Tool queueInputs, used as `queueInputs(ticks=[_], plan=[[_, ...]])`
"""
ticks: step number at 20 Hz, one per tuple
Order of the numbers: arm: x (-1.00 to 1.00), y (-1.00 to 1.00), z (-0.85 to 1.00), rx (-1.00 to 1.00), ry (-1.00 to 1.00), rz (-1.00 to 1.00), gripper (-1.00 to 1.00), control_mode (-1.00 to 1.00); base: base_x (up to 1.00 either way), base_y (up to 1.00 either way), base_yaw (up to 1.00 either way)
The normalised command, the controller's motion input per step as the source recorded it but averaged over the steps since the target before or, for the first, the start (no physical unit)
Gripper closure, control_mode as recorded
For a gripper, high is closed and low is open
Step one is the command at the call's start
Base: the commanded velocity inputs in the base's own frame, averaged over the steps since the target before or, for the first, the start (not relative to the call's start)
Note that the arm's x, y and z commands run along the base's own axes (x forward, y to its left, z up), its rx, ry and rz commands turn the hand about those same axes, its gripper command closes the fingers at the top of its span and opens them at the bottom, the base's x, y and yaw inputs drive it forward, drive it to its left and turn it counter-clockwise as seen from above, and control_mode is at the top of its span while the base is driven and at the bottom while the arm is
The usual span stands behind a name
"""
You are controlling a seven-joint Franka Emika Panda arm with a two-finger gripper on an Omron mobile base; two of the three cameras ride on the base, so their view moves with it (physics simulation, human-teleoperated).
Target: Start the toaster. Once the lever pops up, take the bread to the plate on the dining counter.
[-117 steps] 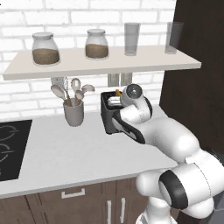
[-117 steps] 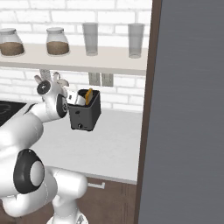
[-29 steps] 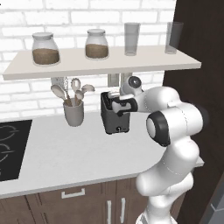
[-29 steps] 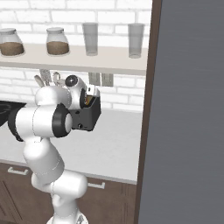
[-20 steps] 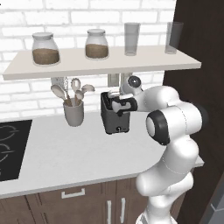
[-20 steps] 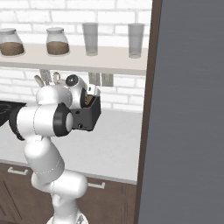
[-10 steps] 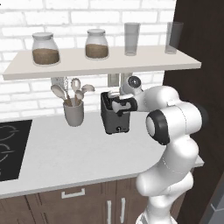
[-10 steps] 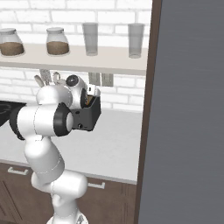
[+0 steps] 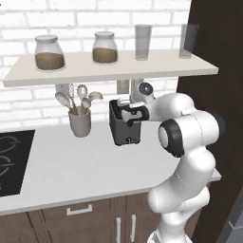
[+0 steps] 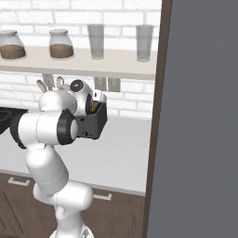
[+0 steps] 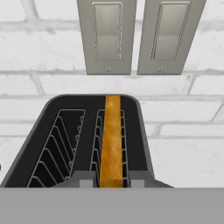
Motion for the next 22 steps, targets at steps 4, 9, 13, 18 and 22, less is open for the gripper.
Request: queueInputs(ticks=[4,9,13,18,22], plan=[[-0.01,0.0,0.01,0.0,-0.01,0.0,1.0,-1.0,0.0,0.0,0.0],[-0.21,0.0,0.24,0.0,-0.09,0.0,1.0,-1.0,0.0,0.0,0.0],[-0.36,0.0,0.46,0.0,-0.18,0.0,1.0,-1.0,0.0,0.0,0.0],[-0.4,0.15,0.4,-0.02,-0.13,0.0,1.0,-1.0,0.0,0.0,0.0],[-0.32,0.06,0.43,0.0,-0.03,0.0,1.0,-1.0,0.0,0.0,0.0]])
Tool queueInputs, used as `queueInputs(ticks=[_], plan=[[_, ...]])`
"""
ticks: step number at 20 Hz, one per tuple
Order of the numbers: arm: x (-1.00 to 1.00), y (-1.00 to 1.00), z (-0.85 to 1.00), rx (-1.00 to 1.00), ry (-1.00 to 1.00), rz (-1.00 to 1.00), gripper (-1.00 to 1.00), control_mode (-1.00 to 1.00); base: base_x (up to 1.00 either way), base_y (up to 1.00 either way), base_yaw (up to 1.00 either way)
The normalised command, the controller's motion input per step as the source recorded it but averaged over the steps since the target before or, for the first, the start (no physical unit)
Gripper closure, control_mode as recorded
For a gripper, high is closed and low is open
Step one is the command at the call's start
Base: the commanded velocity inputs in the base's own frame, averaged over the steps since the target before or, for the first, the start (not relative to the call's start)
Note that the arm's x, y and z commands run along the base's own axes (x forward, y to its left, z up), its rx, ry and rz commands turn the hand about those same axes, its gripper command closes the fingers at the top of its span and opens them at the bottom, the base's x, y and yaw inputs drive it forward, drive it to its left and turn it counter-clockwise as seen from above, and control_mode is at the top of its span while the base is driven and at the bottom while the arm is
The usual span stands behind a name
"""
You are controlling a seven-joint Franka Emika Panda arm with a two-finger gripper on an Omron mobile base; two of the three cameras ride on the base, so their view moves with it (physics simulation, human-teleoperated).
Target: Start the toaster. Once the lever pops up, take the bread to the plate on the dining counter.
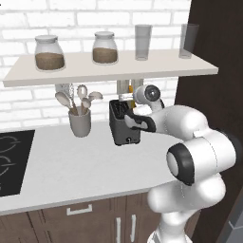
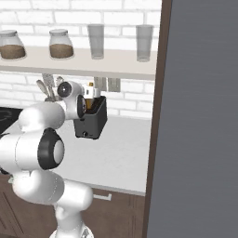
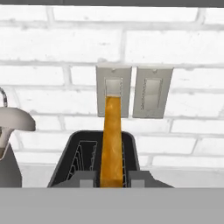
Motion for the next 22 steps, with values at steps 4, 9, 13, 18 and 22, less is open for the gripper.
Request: queueInputs(ticks=[4,9,13,18,22], plan=[[-0.35,0.01,0.36,0.0,0.0,0.0,1.0,-1.0,0.0,0.0,0.0],[-0.42,0.0,0.1,0.0,0.0,-0.03,1.0,-1.0,0.0,0.0,0.0],[-0.49,0.0,0.02,0.0,0.0,-0.07,1.0,-1.0,0.0,0.0,0.0],[-0.6,0.0,0.21,0.0,0.0,-0.06,1.0,-1.0,0.0,0.0,0.0],[-0.61,0.0,0.46,0.0,0.07,-0.06,1.0,-1.0,0.0,0.0,0.0]])
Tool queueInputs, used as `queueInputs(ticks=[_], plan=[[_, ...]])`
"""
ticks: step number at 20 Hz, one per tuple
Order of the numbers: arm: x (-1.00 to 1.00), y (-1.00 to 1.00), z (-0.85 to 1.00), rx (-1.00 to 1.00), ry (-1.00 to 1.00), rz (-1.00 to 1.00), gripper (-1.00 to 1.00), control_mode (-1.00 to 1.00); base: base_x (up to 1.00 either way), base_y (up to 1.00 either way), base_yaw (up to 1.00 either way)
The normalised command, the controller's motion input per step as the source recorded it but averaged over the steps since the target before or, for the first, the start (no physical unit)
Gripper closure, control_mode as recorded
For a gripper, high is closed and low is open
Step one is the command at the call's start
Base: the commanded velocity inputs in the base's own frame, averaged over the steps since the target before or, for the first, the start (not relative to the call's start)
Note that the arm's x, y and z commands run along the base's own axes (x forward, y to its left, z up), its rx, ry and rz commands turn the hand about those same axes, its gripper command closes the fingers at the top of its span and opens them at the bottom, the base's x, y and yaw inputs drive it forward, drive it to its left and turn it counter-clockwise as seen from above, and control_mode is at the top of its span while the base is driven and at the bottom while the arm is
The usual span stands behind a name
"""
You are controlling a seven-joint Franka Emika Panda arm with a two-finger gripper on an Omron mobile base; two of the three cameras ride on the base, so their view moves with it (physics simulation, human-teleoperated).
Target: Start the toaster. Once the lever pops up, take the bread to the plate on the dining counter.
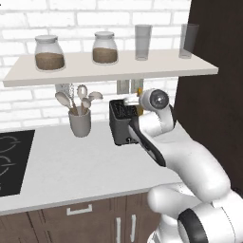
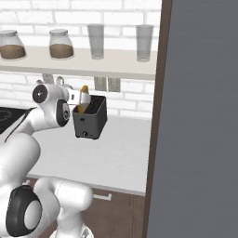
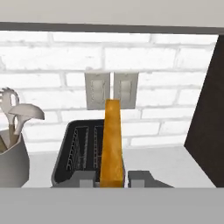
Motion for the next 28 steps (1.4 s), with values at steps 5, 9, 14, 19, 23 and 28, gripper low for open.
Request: queueInputs(ticks=[5,9,14,19,23,28], plan=[[-0.64,0.0,0.48,0.0,0.14,-0.06,1.0,-1.0,0.0,0.0,0.0],[-0.71,0.0,0.12,0.0,0.12,-0.06,1.0,-1.0,0.0,0.0,0.0],[-0.82,0.0,0.0,0.0,0.01,-0.04,1.0,-1.0,0.0,0.0,0.0],[-0.62,-0.07,0.0,0.0,0.03,-0.02,1.0,-1.0,0.0,0.0,0.0],[-0.5,-0.23,0.09,0.08,0.12,0.0,1.0,-1.0,0.0,0.0,0.0],[-0.61,-0.41,0.14,0.08,0.04,0.01,1.0,-1.0,0.0,0.0,0.0]])
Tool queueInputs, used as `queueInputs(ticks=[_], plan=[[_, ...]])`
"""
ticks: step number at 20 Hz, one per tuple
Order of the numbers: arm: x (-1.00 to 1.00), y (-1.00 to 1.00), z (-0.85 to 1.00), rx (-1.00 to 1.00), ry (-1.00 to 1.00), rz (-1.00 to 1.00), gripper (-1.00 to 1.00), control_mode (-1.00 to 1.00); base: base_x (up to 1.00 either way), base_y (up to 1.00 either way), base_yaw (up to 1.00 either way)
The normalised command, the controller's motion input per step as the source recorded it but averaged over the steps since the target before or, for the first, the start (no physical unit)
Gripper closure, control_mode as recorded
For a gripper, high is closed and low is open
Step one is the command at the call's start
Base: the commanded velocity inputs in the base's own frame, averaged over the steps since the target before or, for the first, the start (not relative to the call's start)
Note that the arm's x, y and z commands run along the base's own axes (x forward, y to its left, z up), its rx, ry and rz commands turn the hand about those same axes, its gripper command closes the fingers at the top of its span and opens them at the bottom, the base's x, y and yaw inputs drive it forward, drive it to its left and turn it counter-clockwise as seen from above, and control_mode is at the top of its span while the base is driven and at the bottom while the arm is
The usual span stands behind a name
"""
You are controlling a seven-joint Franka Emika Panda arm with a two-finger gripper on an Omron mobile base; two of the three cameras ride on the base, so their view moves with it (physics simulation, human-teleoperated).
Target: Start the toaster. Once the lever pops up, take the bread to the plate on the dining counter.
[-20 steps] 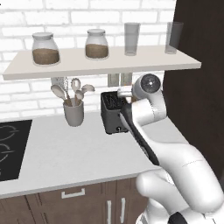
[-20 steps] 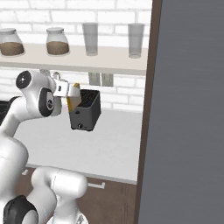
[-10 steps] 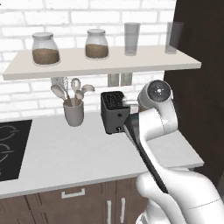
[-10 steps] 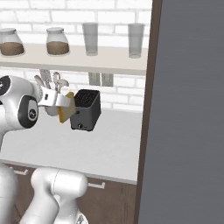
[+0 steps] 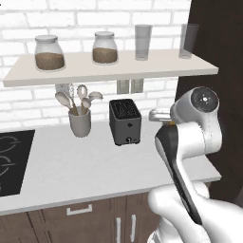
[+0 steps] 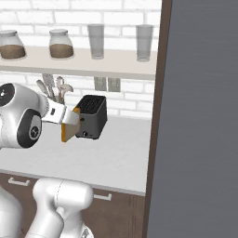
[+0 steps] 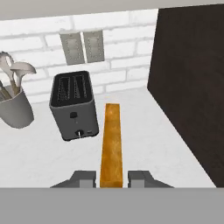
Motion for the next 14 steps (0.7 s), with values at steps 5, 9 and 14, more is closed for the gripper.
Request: queueInputs(ticks=[5,9,14], plan=[[-0.79,-0.2,0.17,0.01,-0.11,0.08,1.0,-1.0,0.0,0.0,0.0],[-0.41,-0.03,0.11,-0.1,-0.02,0.14,1.0,-1.0,0.0,0.0,0.0],[-0.14,0.0,0.03,-0.16,0.0,0.15,1.0,-1.0,0.0,0.0,0.0]])
